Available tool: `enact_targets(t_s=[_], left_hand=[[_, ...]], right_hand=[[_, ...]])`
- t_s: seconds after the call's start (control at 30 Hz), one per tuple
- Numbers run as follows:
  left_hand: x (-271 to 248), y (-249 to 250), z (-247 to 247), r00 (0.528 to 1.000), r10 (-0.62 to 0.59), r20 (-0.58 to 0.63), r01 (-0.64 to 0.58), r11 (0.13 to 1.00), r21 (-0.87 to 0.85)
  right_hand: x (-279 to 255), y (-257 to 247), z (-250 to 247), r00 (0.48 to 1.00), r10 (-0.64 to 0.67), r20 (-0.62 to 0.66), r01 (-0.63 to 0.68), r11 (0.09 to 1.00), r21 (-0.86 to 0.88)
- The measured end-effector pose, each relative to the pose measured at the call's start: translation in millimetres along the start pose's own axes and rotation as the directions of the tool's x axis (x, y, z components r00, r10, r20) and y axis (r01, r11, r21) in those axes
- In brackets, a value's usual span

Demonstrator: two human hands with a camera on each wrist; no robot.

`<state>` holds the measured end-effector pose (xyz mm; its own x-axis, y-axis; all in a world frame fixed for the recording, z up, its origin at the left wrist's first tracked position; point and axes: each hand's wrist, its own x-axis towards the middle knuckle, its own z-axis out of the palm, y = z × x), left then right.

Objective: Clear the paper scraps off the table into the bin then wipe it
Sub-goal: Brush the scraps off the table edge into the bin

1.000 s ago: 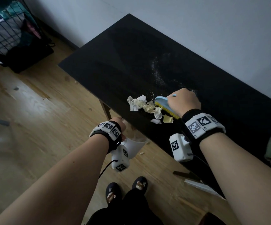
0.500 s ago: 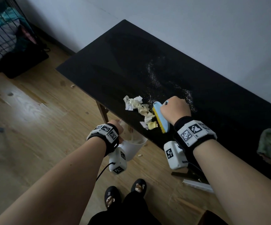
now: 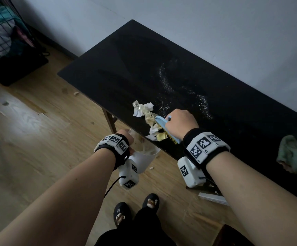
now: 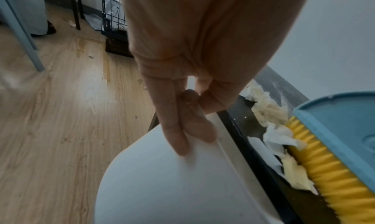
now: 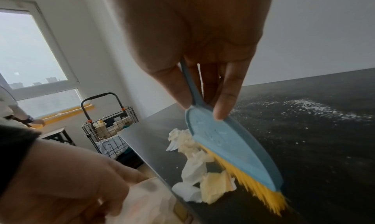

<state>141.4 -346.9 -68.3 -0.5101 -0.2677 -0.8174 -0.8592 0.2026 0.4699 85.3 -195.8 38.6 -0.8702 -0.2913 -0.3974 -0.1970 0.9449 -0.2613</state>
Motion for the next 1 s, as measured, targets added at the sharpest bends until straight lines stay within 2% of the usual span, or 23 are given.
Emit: enact_targets(t_s=[0.23, 0.37, 0.47, 0.63, 0.7, 0.83, 1.0], left_hand=[[2, -5, -2, 1.0, 0.007, 0.011, -0.007, 1.0, -0.001], [6, -9, -5, 1.0, 0.008, 0.012, -0.008, 1.0, 0.026], [8, -11, -11, 1.0, -0.007, -0.002, 0.007, 1.0, -0.01], [8, -11, -19, 1.0, -0.022, -0.016, 0.021, 0.999, -0.045], [10, -12, -22, 0.999, -0.025, -0.028, 0.023, 0.998, -0.057], [13, -13, -25, 0.999, -0.023, -0.038, 0.019, 0.996, -0.088], [15, -13, -27, 0.999, -0.018, -0.038, 0.015, 0.997, -0.069]], right_hand=[[5, -5, 2, 0.995, -0.067, 0.08, 0.059, 0.994, 0.089], [12, 1, -14, 0.999, -0.029, -0.028, 0.032, 0.994, 0.101], [16, 3, -24, 0.992, -0.003, -0.13, 0.009, 0.999, 0.047], [30, -5, -20, 0.985, -0.005, -0.174, 0.008, 1.0, 0.013], [34, -13, -17, 0.988, -0.014, -0.154, 0.017, 1.0, 0.02], [30, -25, -13, 0.999, -0.035, -0.004, 0.034, 0.998, -0.055], [17, -37, -10, 0.993, -0.086, 0.081, 0.095, 0.989, -0.116]])
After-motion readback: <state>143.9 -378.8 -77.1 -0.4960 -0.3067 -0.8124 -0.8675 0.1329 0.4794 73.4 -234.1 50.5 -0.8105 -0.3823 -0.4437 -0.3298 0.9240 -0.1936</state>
